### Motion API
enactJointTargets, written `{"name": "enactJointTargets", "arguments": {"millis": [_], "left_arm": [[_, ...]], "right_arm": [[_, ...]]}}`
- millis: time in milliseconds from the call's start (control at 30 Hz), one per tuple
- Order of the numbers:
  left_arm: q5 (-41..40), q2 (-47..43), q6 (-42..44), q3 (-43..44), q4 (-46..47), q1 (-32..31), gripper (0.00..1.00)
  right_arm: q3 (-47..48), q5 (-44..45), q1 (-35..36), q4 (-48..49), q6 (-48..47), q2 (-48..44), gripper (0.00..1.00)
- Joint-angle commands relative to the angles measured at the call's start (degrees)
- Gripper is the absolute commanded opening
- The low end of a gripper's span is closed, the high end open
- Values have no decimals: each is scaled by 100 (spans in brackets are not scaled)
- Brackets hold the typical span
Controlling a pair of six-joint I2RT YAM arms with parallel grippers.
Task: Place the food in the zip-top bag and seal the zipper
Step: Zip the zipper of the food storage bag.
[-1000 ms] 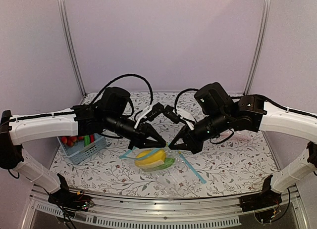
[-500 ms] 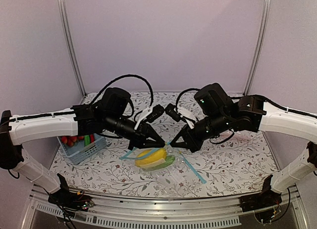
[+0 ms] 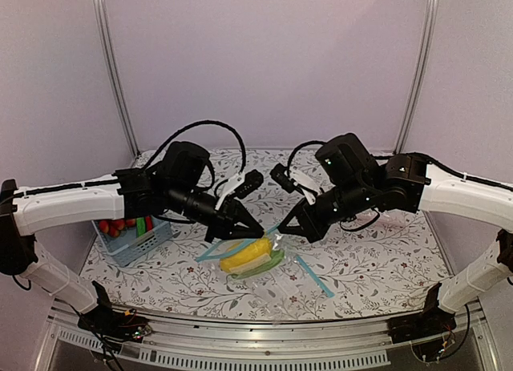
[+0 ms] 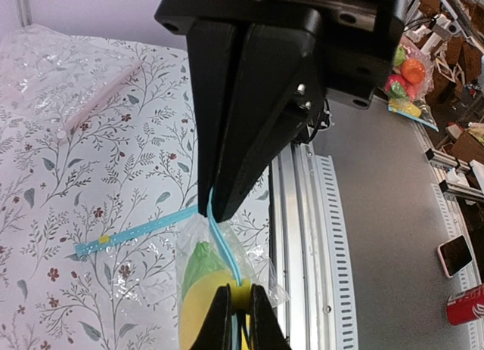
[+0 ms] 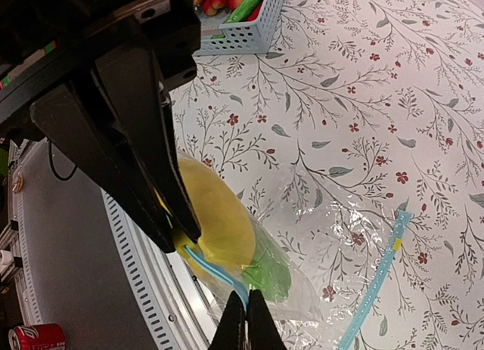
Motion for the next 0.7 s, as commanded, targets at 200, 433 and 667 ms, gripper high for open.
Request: {"name": "enactJointTargets", "arguments": {"millis": [200, 433, 667], "left_arm": [[187, -169, 133, 5, -643, 65, 0], [171, -201, 161, -5, -724, 110, 0], [118, -219, 189, -6, -793, 155, 0]], "right_arm": [[-63, 722, -259, 25, 160, -125, 0], [-72, 1031, -313, -30, 256, -134, 0], [-85, 1216, -379, -62, 369, -159, 0]]}}
